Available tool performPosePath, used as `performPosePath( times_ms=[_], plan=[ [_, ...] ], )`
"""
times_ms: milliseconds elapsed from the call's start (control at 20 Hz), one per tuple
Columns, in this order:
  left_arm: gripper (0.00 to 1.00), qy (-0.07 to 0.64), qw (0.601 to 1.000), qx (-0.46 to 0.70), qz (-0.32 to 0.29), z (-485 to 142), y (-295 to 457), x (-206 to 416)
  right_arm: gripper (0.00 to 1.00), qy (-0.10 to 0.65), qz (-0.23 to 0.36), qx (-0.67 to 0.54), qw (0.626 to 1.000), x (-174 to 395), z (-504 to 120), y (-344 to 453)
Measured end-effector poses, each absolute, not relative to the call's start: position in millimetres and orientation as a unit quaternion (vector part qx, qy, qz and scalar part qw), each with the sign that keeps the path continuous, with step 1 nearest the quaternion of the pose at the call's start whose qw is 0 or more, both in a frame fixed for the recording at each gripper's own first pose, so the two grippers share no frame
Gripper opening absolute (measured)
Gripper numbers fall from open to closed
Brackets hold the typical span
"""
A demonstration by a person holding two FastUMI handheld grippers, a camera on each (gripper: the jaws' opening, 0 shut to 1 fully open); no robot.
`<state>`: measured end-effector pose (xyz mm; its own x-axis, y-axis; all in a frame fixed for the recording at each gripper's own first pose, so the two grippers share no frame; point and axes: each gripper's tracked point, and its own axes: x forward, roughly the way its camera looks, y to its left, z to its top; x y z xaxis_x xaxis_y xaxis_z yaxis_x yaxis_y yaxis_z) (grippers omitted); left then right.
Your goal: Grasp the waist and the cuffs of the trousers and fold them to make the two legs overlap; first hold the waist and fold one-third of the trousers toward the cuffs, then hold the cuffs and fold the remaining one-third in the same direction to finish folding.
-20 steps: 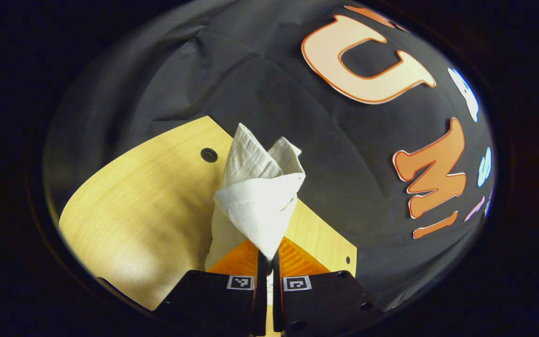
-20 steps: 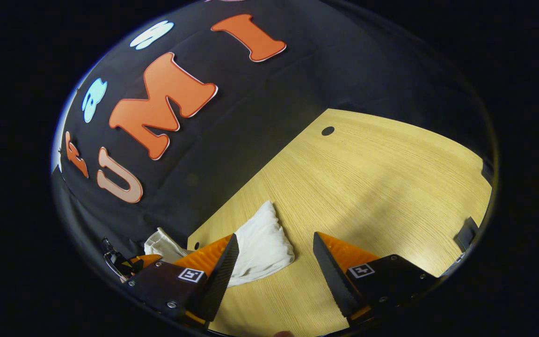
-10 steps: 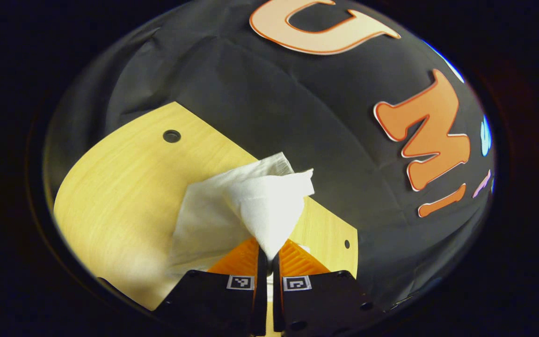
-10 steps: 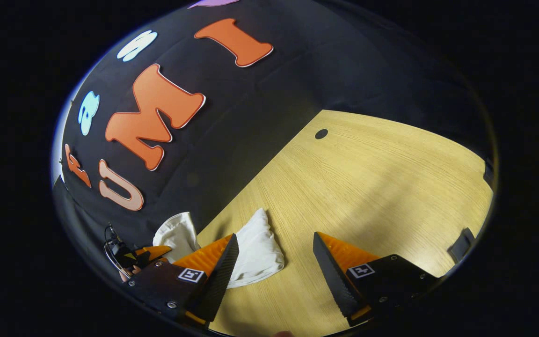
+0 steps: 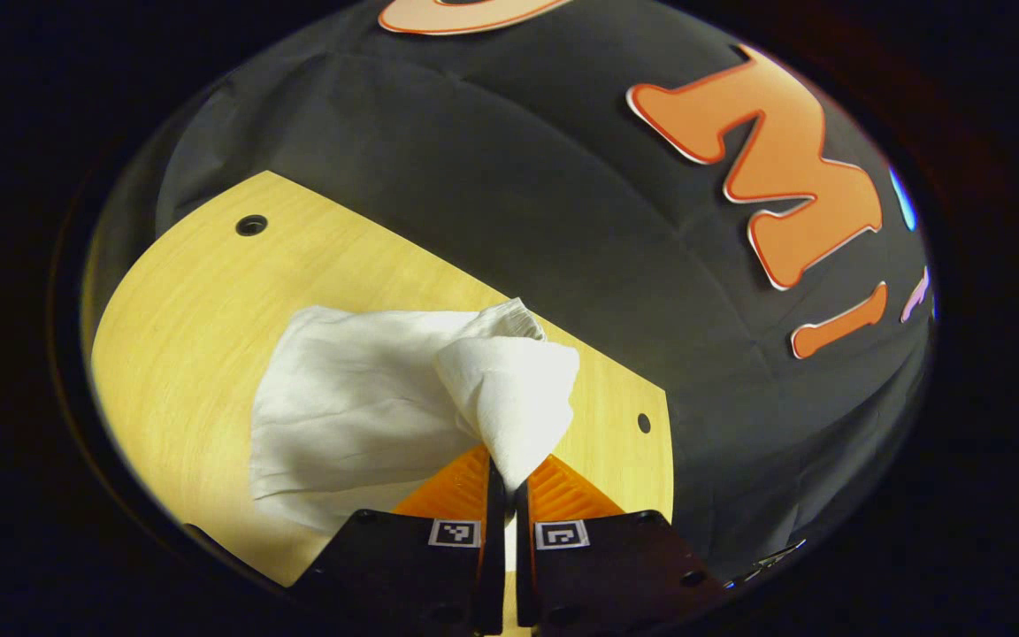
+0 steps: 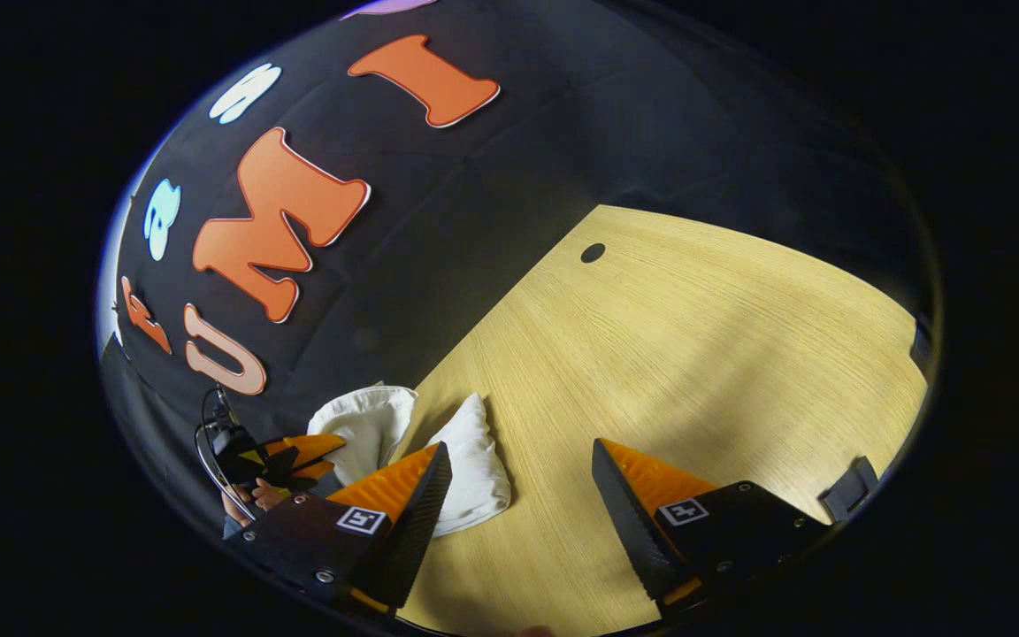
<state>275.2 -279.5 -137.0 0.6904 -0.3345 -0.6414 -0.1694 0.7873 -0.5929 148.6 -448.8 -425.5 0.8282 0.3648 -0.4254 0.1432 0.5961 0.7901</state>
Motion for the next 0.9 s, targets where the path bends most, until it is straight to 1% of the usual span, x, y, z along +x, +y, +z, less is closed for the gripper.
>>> performPosePath(
  times_ms=[150,300,350,500,650,700,750,900],
  plan=[
    [0.09,0.407,0.865,-0.283,-0.081,-148.1,-313.1,268.8,0.96,0.285,0.069,0.439,0.849,149.4,-429.0,-453.2],
    [0.09,0.439,0.858,-0.236,-0.124,-166.2,-336.6,243.9,0.96,0.284,0.077,0.431,0.853,151.4,-426.8,-455.3],
    [0.16,0.448,0.851,-0.231,-0.145,-169.5,-346.4,234.3,0.96,0.284,0.082,0.429,0.854,152.0,-425.3,-453.1],
    [0.57,0.447,0.848,-0.211,-0.190,-161.1,-356.8,212.0,0.96,0.284,0.093,0.416,0.859,153.4,-422.0,-448.6],
    [0.98,0.415,0.875,-0.152,-0.199,-142.0,-344.1,197.5,0.96,0.273,0.103,0.391,0.873,151.3,-412.9,-444.3],
    [1.00,0.403,0.883,-0.134,-0.199,-132.9,-335.9,193.2,0.96,0.267,0.106,0.379,0.880,152.7,-407.6,-440.9],
    [0.99,0.391,0.892,-0.120,-0.194,-126.5,-329.9,191.5,0.96,0.259,0.107,0.365,0.888,154.3,-402.2,-439.5],
    [0.99,0.348,0.916,-0.098,-0.174,-98.3,-311.9,191.5,0.96,0.226,0.117,0.323,0.911,156.1,-378.0,-432.6]
  ],
)
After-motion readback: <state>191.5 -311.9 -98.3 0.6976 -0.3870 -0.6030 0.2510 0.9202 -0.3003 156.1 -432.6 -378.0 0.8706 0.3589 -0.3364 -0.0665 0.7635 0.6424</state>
